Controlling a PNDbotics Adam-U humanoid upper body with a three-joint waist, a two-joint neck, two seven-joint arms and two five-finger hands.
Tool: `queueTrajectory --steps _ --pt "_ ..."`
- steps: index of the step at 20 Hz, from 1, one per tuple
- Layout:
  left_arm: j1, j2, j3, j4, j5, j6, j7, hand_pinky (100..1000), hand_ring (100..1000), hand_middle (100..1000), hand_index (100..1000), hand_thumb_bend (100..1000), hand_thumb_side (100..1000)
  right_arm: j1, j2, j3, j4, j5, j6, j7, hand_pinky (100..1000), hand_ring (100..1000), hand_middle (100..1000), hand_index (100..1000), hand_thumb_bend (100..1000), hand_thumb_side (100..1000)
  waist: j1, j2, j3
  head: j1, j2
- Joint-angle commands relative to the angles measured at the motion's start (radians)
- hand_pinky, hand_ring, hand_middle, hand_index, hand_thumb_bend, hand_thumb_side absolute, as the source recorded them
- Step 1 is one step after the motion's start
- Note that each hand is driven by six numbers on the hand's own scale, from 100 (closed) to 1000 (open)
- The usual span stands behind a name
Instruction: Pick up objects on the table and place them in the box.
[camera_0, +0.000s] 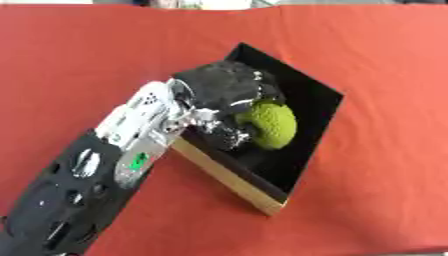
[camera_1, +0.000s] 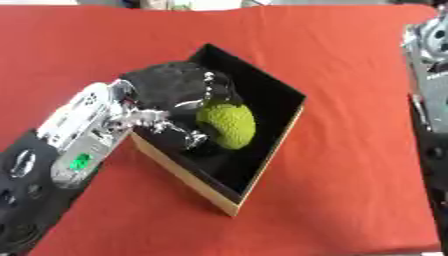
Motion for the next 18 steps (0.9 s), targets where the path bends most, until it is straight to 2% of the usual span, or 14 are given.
queueTrajectory --steps 1,8,15,16,18 --pt "-0.012 0.008 0.019 -0.031 -0.007 -0.013 -0.006 843 795 806 922 244 441 -0.006 -0.016 -0.009 -0.020 -0.002 0.000 -0.001 704 644 517 650 100 710 -0.002 -0.026 0.000 -0.006 0.004" --pt "-0.027 0.038 0.075 -0.110 0.011 0.012 0.008 833 786 796 911 159 435 -0.006 -0.018 -0.013 -0.020 0.001 -0.002 -0.006 705 644 519 651 100 708 -0.002 -0.030 0.003 -0.010 0.003" --pt "-0.028 0.051 0.088 -0.155 0.036 0.040 -0.008 833 786 796 911 159 435 -0.006 -0.019 -0.014 -0.020 0.003 -0.002 -0.008 705 644 519 651 100 708 -0.002 -0.030 0.004 -0.010 0.003" --pt "-0.025 0.055 0.092 -0.161 0.040 0.043 -0.006 782 750 752 863 100 421 -0.004 -0.019 -0.016 -0.020 0.004 -0.003 -0.010 706 645 521 653 100 706 -0.002 -0.033 0.008 -0.015 0.005" --pt "-0.012 0.091 0.128 -0.197 0.062 0.066 0.015 769 742 741 837 100 420 0.005 -0.024 -0.026 -0.020 0.009 -0.004 -0.019 706 645 521 653 100 706 -0.008 -0.038 0.032 -0.034 0.008"
